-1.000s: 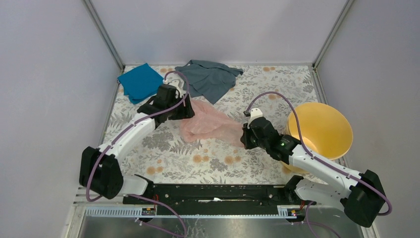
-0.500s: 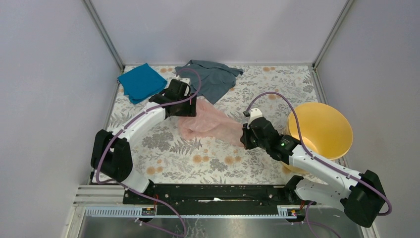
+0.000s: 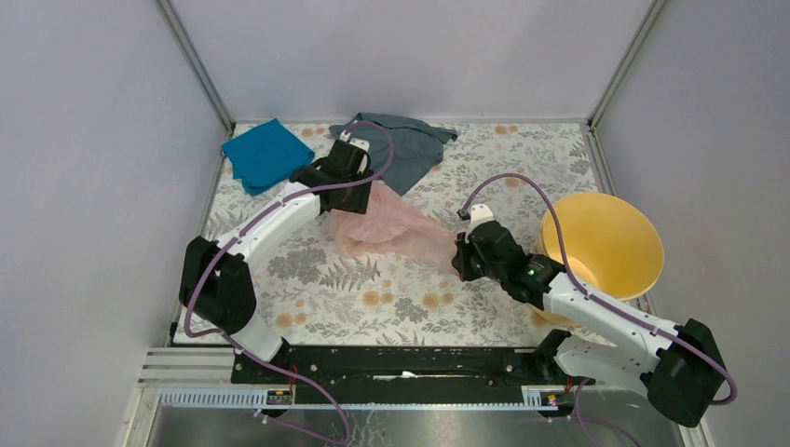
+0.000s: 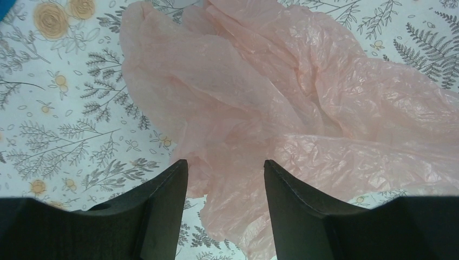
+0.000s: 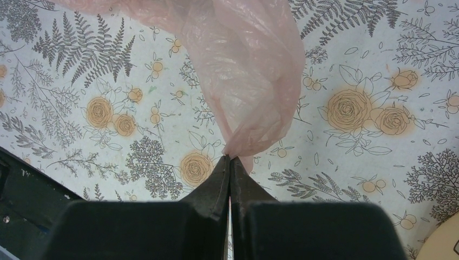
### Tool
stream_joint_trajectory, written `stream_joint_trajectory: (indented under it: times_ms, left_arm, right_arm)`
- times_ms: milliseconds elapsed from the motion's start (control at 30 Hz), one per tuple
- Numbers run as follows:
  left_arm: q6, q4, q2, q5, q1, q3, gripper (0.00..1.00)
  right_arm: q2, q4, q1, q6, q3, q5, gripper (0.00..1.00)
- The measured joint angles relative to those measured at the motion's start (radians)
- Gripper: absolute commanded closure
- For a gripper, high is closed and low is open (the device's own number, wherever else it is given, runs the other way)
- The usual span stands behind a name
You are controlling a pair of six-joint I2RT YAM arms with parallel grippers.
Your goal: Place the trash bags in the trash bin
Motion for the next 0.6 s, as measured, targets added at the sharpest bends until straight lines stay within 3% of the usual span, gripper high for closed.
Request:
stream_joint_trajectory:
  times_ms: [100, 200, 500, 600]
  left_arm:
    - [0.027, -0.004, 0.000, 0.002, 0.003, 0.002, 0.26]
    - [0.044, -0.006, 0.000, 0.037, 0.019, 0.002, 0.23]
    - [0.044, 0.044, 0.068, 0.294, 0.163, -0.002, 0.26]
    - [0.043, 0.057, 0.101, 0.354, 0.174, -0.016, 0.33]
  right_arm:
    - [0.000, 0.000, 0.000, 0.000, 0.000, -0.002, 1.00]
    - [0.003, 0.000, 0.000, 0.000, 0.000, -0.008, 1.00]
    - [0.008, 0.001, 0.000, 0.000, 0.000, -0.025, 1.00]
    - [0.008, 0.002, 0.000, 0.000, 0.000, -0.026, 1.00]
